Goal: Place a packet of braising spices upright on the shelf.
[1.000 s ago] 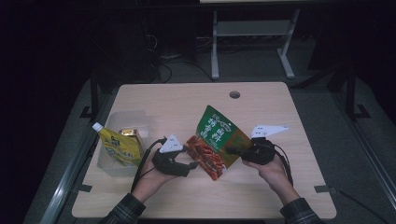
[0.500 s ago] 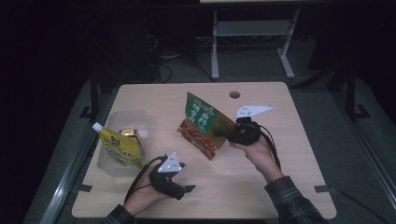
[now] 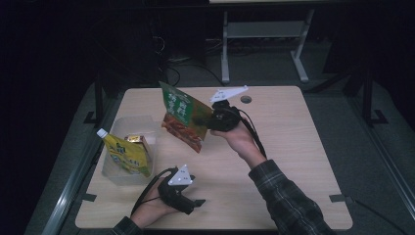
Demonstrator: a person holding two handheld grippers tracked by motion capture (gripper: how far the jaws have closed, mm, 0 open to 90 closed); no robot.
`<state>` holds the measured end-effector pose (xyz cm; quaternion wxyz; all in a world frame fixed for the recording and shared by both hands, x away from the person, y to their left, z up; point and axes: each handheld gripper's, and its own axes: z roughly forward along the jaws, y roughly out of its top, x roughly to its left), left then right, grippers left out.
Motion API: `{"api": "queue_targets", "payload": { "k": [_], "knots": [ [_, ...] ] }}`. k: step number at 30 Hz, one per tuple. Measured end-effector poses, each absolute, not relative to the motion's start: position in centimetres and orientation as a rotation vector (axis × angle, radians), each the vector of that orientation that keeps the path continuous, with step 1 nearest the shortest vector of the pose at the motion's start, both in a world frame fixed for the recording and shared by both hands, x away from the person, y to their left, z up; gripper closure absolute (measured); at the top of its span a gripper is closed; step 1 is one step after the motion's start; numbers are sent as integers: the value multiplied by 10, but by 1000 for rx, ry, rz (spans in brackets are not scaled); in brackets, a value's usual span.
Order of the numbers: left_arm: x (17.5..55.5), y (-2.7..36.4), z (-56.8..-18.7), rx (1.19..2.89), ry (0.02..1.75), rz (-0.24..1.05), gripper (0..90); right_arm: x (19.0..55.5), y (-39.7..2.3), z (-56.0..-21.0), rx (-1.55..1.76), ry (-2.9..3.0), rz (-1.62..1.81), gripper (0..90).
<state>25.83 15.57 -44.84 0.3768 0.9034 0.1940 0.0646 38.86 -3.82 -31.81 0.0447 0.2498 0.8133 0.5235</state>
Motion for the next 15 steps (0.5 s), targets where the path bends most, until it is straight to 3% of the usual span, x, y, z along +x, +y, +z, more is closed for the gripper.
{"api": "queue_targets", "payload": {
  "k": [15],
  "knots": [
    [257,150,-452,2312,460,160,142,414,48,-302,668,2533,1613,895]
  ]
}}
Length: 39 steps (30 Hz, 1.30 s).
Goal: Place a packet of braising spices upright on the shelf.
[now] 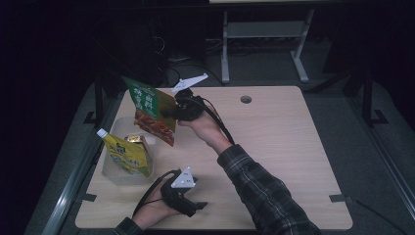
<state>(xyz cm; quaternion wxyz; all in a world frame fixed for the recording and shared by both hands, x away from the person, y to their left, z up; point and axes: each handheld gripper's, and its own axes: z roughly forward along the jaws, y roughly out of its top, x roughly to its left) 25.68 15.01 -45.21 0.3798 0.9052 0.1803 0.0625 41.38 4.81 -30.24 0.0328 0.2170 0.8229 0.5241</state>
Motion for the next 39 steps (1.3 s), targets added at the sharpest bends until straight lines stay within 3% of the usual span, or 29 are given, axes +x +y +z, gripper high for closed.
{"api": "queue_targets", "payload": {
  "k": [17,39],
  "knots": [
    [258,149,-453,2329,447,140,141,437,111,-315,692,2549,1581,895],
    [257,148,-453,2318,453,145,141,438,139,-338,673,2607,1476,891]
  ]
}}
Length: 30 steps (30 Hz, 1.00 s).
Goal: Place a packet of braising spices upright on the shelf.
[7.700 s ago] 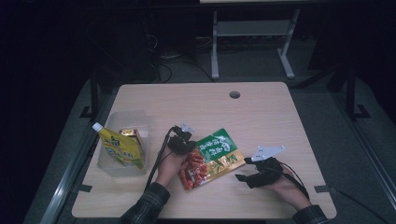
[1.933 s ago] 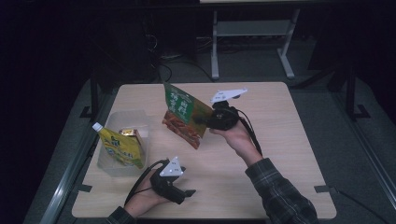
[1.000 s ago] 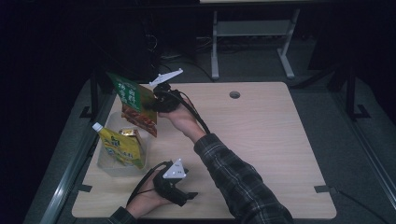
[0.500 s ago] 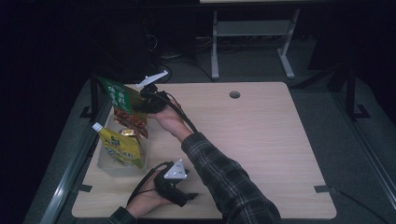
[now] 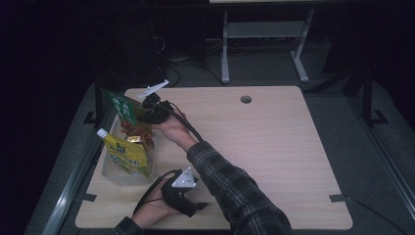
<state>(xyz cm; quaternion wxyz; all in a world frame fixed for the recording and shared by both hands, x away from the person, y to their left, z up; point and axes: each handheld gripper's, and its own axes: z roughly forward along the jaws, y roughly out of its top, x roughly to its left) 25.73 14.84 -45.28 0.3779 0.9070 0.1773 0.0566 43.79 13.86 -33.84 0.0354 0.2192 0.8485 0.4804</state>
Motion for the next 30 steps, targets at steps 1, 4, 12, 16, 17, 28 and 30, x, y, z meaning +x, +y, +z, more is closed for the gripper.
{"api": "queue_targets", "payload": {
  "k": [1,4,12,16,17,28,30],
  "knots": [
    [257,148,-453,2317,452,147,141,438,140,-340,670,2607,1471,889],
    [258,149,-453,2333,439,148,142,437,142,-342,660,2633,1453,879],
    [257,148,-453,2326,450,124,142,432,143,-340,583,2631,1442,682],
    [258,149,-453,2332,439,143,141,431,137,-336,597,2611,1465,582],
    [258,149,-453,2331,441,137,141,431,135,-335,594,2605,1472,556],
    [259,150,-453,2323,443,122,142,420,93,-327,583,2572,1481,440],
    [258,150,-453,2319,445,117,142,416,83,-327,594,2568,1491,421]
  ]
}}
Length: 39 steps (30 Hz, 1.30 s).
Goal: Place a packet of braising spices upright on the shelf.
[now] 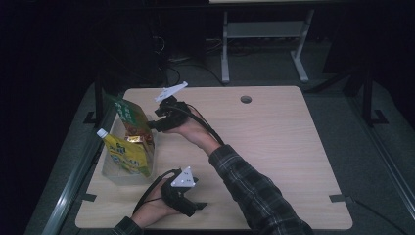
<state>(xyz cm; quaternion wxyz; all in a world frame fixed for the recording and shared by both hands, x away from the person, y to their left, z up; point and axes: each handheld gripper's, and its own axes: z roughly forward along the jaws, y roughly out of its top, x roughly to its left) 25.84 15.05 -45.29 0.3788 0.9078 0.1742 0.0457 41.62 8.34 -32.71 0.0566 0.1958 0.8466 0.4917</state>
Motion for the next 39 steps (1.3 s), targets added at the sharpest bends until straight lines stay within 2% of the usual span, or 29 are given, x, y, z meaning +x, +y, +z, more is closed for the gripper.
{"api": "queue_targets", "payload": {
  "k": [6,15,28,39],
  "knots": [
    [258,152,-452,2308,465,114,142,405,41,-336,625,2545,1456,346],
    [260,154,-451,2305,463,113,143,391,-8,-347,655,2521,1359,290],
    [261,158,-450,2295,471,106,144,358,-84,-376,763,2457,1292,278],
    [265,164,-449,2307,461,117,145,313,-137,-412,848,2490,1173,221]
  ]
}}
